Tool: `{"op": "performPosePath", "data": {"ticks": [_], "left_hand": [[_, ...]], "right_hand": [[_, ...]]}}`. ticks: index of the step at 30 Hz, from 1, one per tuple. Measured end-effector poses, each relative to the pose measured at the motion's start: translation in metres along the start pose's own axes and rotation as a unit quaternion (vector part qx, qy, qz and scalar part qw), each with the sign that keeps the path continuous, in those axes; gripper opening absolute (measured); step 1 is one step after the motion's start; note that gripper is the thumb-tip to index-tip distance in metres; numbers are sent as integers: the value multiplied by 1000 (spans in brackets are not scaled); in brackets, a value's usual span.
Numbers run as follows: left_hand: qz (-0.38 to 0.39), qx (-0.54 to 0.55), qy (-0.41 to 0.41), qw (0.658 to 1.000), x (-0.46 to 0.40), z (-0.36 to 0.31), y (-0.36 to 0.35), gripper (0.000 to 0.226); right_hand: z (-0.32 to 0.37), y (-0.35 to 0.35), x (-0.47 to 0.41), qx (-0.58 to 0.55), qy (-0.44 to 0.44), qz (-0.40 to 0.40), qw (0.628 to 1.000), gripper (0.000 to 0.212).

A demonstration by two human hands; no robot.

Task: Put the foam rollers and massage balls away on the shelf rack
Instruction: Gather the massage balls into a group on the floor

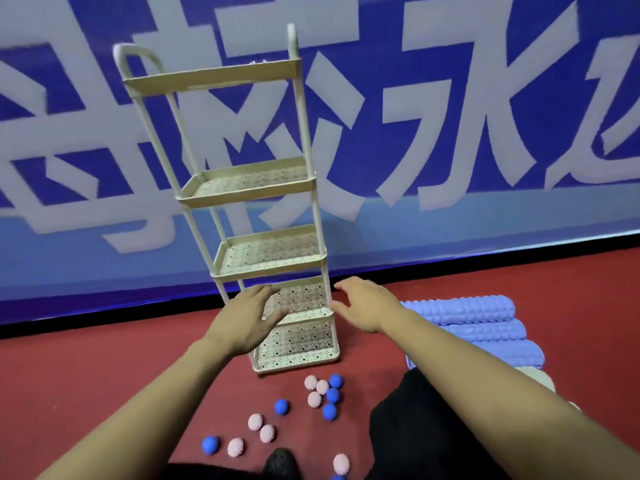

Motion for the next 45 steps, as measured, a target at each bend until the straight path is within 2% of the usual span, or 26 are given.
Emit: {"op": "performPosePath", "data": {"ticks": [4,10,13,15,20,27,35,42,45], "left_hand": [[-9,11,12,1000,24,6,15,87],[-32,1,11,999,46,17,30,76],[-32,-2,20,999,54,24,35,86],[-32,-6,26,999,56,30,35,87],[-42,-9,32,999,54,38,29,71],[-40,-7,45,998,46,42,19,70],[-23,-2,88,996,48,69,1,68],[51,15,158,986,60,111,-54,71],[76,32,189,979,60,141,-85,65]], "right_hand": [[39,12,12,54,12,4,998,59],[73,26,26,67,15,8,998,63],[85,28,28,68,23,15,997,63],[89,27,28,69,28,17,997,62],[93,23,20,59,38,23,997,64],[81,12,2,49,46,28,997,66],[70,-39,-18,34,50,76,995,65],[63,-113,-30,14,41,145,988,62],[62,-146,-35,6,28,161,987,63]]}}
Point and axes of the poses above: each hand's wrist, its own x-axis away from the middle knuckle, its own y-axis out of the back of the hand, z = x × y, the point moved 1 cm from there along -x, towards the middle knuckle, and after that the axes turned 6 degrees about x, right-handed, at the moved point
